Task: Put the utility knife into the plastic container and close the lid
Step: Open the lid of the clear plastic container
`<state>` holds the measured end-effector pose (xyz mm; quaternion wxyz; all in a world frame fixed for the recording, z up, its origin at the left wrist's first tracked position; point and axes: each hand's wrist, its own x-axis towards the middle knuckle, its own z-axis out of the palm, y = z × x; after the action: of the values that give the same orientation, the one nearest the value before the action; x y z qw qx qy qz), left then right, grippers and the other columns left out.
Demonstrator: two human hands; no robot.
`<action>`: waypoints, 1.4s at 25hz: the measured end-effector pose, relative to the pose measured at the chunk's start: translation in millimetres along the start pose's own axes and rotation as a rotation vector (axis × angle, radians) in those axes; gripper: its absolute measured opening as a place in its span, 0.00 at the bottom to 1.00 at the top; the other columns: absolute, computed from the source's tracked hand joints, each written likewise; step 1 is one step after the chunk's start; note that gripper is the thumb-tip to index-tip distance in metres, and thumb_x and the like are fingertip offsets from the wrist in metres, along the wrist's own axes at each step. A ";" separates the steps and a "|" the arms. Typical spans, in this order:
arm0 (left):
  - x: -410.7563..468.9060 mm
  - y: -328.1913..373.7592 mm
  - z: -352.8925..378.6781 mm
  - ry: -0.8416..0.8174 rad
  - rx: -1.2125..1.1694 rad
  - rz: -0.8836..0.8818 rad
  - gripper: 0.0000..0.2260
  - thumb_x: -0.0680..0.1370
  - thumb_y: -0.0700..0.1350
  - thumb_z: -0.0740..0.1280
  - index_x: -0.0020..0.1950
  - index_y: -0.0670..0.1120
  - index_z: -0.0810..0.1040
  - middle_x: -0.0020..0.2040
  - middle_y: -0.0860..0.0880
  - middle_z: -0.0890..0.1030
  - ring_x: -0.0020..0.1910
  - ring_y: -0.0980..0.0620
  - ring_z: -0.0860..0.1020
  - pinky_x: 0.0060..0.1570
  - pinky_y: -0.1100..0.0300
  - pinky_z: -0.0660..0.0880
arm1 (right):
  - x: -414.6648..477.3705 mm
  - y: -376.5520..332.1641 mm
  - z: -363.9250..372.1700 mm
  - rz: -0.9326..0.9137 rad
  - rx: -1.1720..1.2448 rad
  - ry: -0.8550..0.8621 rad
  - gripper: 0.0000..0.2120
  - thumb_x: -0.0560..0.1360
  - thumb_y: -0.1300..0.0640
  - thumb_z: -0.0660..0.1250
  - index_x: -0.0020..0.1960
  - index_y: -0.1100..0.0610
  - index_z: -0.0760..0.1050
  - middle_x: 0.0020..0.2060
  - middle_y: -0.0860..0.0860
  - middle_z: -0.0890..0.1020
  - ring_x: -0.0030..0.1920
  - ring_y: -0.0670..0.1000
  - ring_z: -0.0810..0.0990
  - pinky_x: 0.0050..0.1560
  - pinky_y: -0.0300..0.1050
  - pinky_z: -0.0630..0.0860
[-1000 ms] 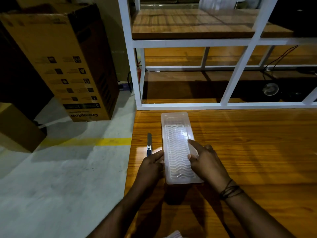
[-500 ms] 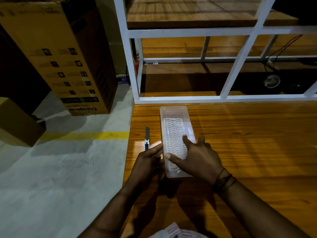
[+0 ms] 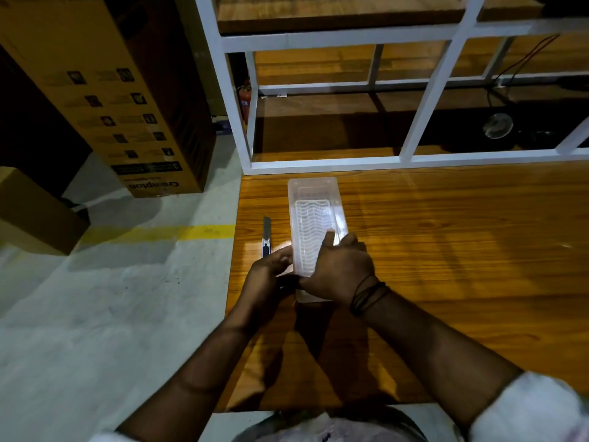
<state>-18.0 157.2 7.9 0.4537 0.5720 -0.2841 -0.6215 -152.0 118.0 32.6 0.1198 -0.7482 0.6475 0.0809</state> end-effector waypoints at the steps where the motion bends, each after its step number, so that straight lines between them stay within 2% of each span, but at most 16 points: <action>1: 0.5 0.2 0.8 0.015 -0.031 -0.016 0.13 0.81 0.40 0.61 0.57 0.50 0.84 0.61 0.46 0.84 0.61 0.41 0.81 0.56 0.49 0.80 | 0.6 -1.6 -1.1 0.000 0.001 -0.015 0.63 0.62 0.23 0.65 0.79 0.65 0.46 0.69 0.71 0.63 0.66 0.68 0.68 0.65 0.56 0.68; 4: 0.2 -1.8 1.5 0.029 -0.082 -0.031 0.13 0.79 0.41 0.64 0.63 0.44 0.79 0.64 0.45 0.81 0.63 0.43 0.79 0.55 0.51 0.80 | 2.1 -3.1 -0.3 0.022 0.020 -0.041 0.65 0.61 0.23 0.65 0.79 0.65 0.45 0.70 0.71 0.61 0.68 0.68 0.66 0.65 0.56 0.68; 7: -0.2 -3.3 5.5 0.067 -0.127 -0.047 0.13 0.82 0.40 0.61 0.64 0.42 0.80 0.63 0.40 0.83 0.62 0.38 0.81 0.58 0.47 0.80 | -0.8 -0.6 1.8 0.025 0.036 -0.005 0.65 0.61 0.22 0.64 0.79 0.64 0.46 0.70 0.70 0.62 0.65 0.66 0.67 0.60 0.53 0.71; 10: -3.0 -0.7 10.4 0.092 -0.175 -0.071 0.14 0.84 0.40 0.59 0.65 0.40 0.79 0.59 0.40 0.85 0.51 0.42 0.86 0.42 0.55 0.84 | -1.3 2.9 6.0 0.001 0.028 0.042 0.63 0.62 0.21 0.62 0.79 0.64 0.47 0.70 0.69 0.63 0.65 0.66 0.68 0.59 0.52 0.71; 12: -4.2 -0.6 9.1 0.093 -0.187 -0.066 0.13 0.84 0.40 0.59 0.63 0.40 0.80 0.54 0.42 0.87 0.45 0.46 0.87 0.38 0.58 0.84 | 0.6 4.4 7.7 0.004 0.060 0.060 0.62 0.62 0.21 0.61 0.79 0.63 0.48 0.69 0.68 0.64 0.64 0.66 0.69 0.57 0.52 0.72; 15: -5.0 -1.5 9.8 0.100 -0.185 -0.071 0.14 0.84 0.41 0.57 0.64 0.41 0.79 0.56 0.42 0.86 0.46 0.46 0.87 0.38 0.58 0.84 | 1.6 6.4 6.3 0.015 0.127 0.041 0.62 0.61 0.21 0.60 0.79 0.61 0.48 0.69 0.67 0.64 0.64 0.66 0.69 0.55 0.51 0.73; 19: -3.2 -1.8 12.2 0.110 -0.075 -0.043 0.13 0.85 0.43 0.56 0.57 0.48 0.81 0.56 0.45 0.86 0.53 0.46 0.85 0.44 0.58 0.82 | -0.1 12.0 -0.1 0.010 0.158 -0.001 0.61 0.61 0.18 0.55 0.80 0.58 0.47 0.71 0.68 0.63 0.67 0.67 0.69 0.59 0.53 0.72; 21: 1.1 -3.5 11.5 0.119 0.024 -0.003 0.11 0.84 0.41 0.59 0.56 0.48 0.81 0.53 0.47 0.86 0.48 0.51 0.86 0.42 0.59 0.81 | 0.3 18.8 -6.8 -0.002 0.219 -0.056 0.60 0.61 0.18 0.54 0.80 0.55 0.49 0.72 0.67 0.65 0.67 0.67 0.70 0.61 0.54 0.72; 23: 4.6 -8.8 9.1 0.169 0.148 0.068 0.07 0.80 0.44 0.66 0.56 0.49 0.81 0.51 0.48 0.86 0.44 0.55 0.87 0.42 0.58 0.83 | -2.4 26.5 -18.5 -0.024 0.449 -0.130 0.50 0.64 0.22 0.59 0.77 0.50 0.59 0.69 0.60 0.73 0.65 0.60 0.75 0.60 0.51 0.75; 25: 6.6 -14.6 6.6 0.220 0.236 0.096 0.15 0.72 0.53 0.71 0.57 0.52 0.80 0.53 0.48 0.87 0.48 0.51 0.87 0.51 0.48 0.84 | -5.7 37.5 -27.1 -0.031 0.840 -0.180 0.25 0.70 0.34 0.67 0.63 0.43 0.75 0.58 0.46 0.83 0.53 0.49 0.82 0.51 0.46 0.80; 26: 7.3 -16.9 5.3 0.230 0.271 0.115 0.18 0.70 0.54 0.73 0.59 0.53 0.79 0.55 0.48 0.87 0.51 0.50 0.86 0.53 0.45 0.83 | -6.2 43.5 -31.3 -0.015 1.001 -0.206 0.14 0.72 0.40 0.68 0.55 0.43 0.79 0.52 0.43 0.84 0.48 0.47 0.83 0.46 0.45 0.81; 27: 7.3 -18.8 4.7 0.233 0.302 0.139 0.19 0.72 0.53 0.75 0.61 0.52 0.78 0.56 0.49 0.86 0.53 0.50 0.85 0.54 0.45 0.83 | -4.2 52.2 -31.4 0.006 1.107 -0.211 0.10 0.72 0.43 0.67 0.50 0.45 0.80 0.48 0.44 0.85 0.45 0.48 0.83 0.43 0.45 0.80; 29: 6.8 -20.5 2.1 0.239 0.339 0.171 0.18 0.75 0.48 0.75 0.63 0.50 0.78 0.57 0.50 0.86 0.55 0.52 0.84 0.54 0.47 0.83 | 2.1 69.9 -25.3 0.106 1.235 -0.139 0.15 0.69 0.43 0.65 0.48 0.51 0.81 0.46 0.52 0.84 0.44 0.55 0.82 0.40 0.49 0.77; 31: 9.0 -21.2 -1.6 0.233 0.359 0.189 0.16 0.76 0.45 0.74 0.63 0.49 0.79 0.57 0.50 0.85 0.55 0.53 0.84 0.52 0.51 0.84 | 12.0 85.5 -16.1 0.231 1.278 0.005 0.16 0.68 0.47 0.64 0.47 0.57 0.82 0.46 0.60 0.86 0.43 0.62 0.84 0.42 0.58 0.80; 33: 11.7 -22.3 -6.0 0.216 0.372 0.206 0.14 0.76 0.44 0.74 0.61 0.49 0.79 0.57 0.50 0.85 0.52 0.53 0.84 0.43 0.57 0.85 | 15.2 98.0 -4.7 0.271 1.098 0.104 0.11 0.74 0.55 0.61 0.45 0.56 0.82 0.41 0.59 0.87 0.40 0.60 0.85 0.41 0.52 0.81; 35: 13.1 -21.5 -9.8 0.203 0.369 0.206 0.12 0.76 0.42 0.75 0.57 0.50 0.79 0.56 0.49 0.85 0.50 0.53 0.84 0.38 0.57 0.85 | 17.5 107.4 6.2 0.276 0.866 0.175 0.10 0.74 0.60 0.61 0.48 0.55 0.82 0.42 0.56 0.86 0.41 0.57 0.84 0.41 0.48 0.79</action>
<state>-12.8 156.4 -18.7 0.4286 0.6728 -0.4026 -0.4489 -255.3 88.9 13.8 0.3542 -0.5401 0.7229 -0.2453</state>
